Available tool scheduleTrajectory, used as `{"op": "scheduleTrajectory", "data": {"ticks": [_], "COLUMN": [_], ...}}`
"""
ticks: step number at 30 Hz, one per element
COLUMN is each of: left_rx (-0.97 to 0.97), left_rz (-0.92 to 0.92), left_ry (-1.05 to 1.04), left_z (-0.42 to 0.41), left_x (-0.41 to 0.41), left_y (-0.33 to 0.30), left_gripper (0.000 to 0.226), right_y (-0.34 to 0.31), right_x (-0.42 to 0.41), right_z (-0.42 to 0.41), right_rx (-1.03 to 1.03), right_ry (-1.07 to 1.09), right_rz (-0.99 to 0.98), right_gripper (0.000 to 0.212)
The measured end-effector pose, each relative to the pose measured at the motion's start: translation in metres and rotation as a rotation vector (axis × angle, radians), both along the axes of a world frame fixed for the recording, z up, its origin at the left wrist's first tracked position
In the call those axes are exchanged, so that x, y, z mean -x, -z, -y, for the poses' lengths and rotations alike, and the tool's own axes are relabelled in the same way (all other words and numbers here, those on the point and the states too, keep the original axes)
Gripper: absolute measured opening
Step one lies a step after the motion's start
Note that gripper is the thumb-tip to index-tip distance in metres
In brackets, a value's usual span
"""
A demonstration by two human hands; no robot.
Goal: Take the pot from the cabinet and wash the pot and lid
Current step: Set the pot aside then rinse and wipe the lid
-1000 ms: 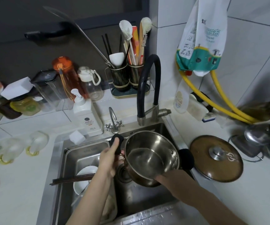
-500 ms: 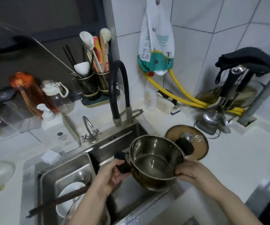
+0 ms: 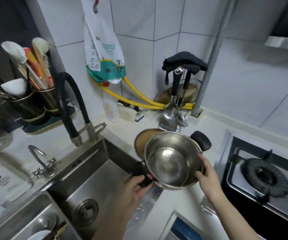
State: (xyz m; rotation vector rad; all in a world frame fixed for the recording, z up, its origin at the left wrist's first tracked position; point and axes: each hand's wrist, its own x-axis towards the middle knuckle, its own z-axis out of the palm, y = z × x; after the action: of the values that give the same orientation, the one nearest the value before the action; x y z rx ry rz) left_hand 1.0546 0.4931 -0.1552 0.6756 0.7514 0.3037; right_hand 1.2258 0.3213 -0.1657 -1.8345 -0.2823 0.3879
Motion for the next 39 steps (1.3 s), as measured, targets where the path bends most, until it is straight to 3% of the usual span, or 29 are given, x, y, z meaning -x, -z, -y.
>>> {"op": "scheduleTrajectory", "data": {"ticks": [7,14,23,30,33,36,39], "left_rx": [-0.069,-0.144,-0.197,-0.341,-0.402,-0.383,-0.383], "left_rz": [-0.094,-0.240,-0.328,-0.388,-0.388,-0.381,-0.427], "left_ry": [0.326,0.486,0.553,0.619,0.625,0.560,0.405], "left_z": [0.021,0.033,0.041,0.035,0.029,0.018,0.006], "left_x": [-0.057,-0.095,-0.120,-0.121,-0.121,-0.123,-0.127], "left_y": [0.019,0.031,0.039,0.040,0.036,0.028,0.028], "left_gripper": [0.042,0.054,0.036,0.033,0.026,0.019,0.015], "right_y": [0.018,0.041,0.039,0.027,0.018,0.013,0.008], "right_x": [-0.057,-0.115,-0.144,-0.141,-0.143,-0.148,-0.143], "right_z": [0.045,0.055,0.048,0.048,0.045,0.040,0.030], "right_rx": [-0.027,-0.044,-0.019,0.276,0.385,0.523,0.754], "right_ry": [0.201,0.246,0.224,0.080,0.011,-0.078,-0.164], "right_rz": [-0.141,-0.215,-0.226,0.009,0.096,0.106,0.147], "right_gripper": [0.075,0.071,0.067,0.067,0.058,0.045,0.046]}}
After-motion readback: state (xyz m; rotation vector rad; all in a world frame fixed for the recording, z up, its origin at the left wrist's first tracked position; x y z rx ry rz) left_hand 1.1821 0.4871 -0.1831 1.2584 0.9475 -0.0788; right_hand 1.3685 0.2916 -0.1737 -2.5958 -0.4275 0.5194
